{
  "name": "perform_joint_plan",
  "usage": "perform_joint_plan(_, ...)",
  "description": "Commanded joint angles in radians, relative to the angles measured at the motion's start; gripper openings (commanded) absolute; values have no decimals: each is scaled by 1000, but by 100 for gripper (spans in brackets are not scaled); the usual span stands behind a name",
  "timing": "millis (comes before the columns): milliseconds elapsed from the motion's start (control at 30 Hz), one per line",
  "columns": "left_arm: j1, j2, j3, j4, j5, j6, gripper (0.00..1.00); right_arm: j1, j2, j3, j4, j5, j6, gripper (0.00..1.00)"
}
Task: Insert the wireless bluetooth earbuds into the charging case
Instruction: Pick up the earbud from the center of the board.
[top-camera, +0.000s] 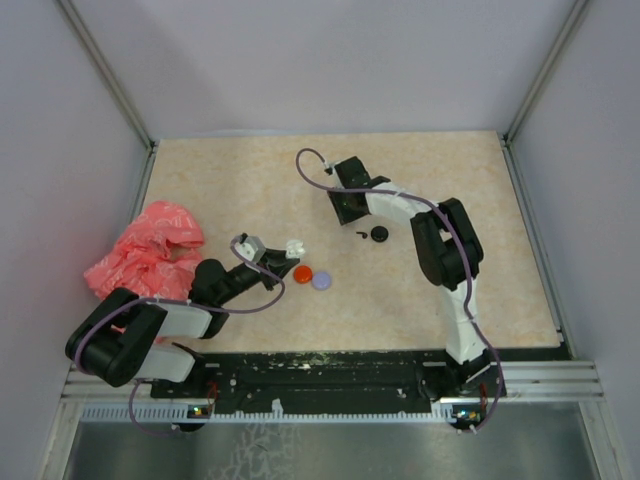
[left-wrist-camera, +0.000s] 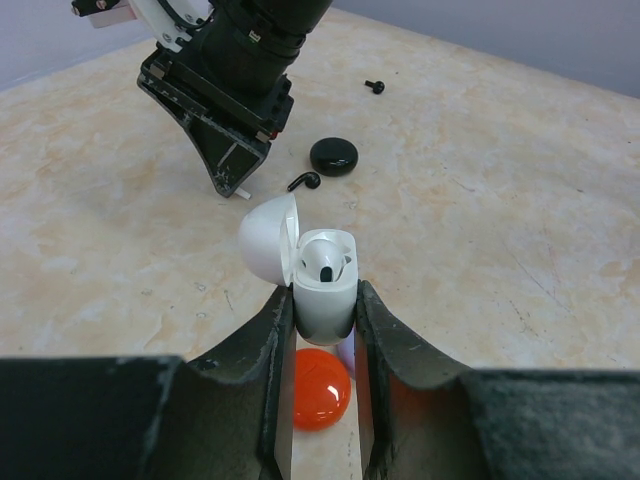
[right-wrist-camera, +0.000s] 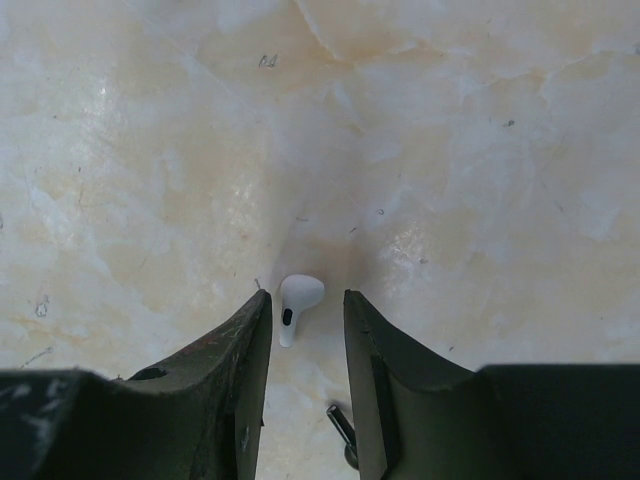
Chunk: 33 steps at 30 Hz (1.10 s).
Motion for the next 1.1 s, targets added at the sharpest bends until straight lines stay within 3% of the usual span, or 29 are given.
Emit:
perform_joint_plan(0, 7, -2, 16, 51, 16, -15, 0, 9, 28, 64, 10, 18, 10, 34)
perform_joint_plan(433, 7, 11, 19, 57, 19, -23, 0, 22, 56, 82, -23, 34, 32, 32)
perform_joint_plan(700, 8, 12, 11, 71, 19, -24, 0, 32, 63, 85, -38, 72, 26, 21)
perform_joint_plan(1067, 15, 15, -25, 214, 11, -61, 0, 43, -131, -62, 65, 34, 29, 14)
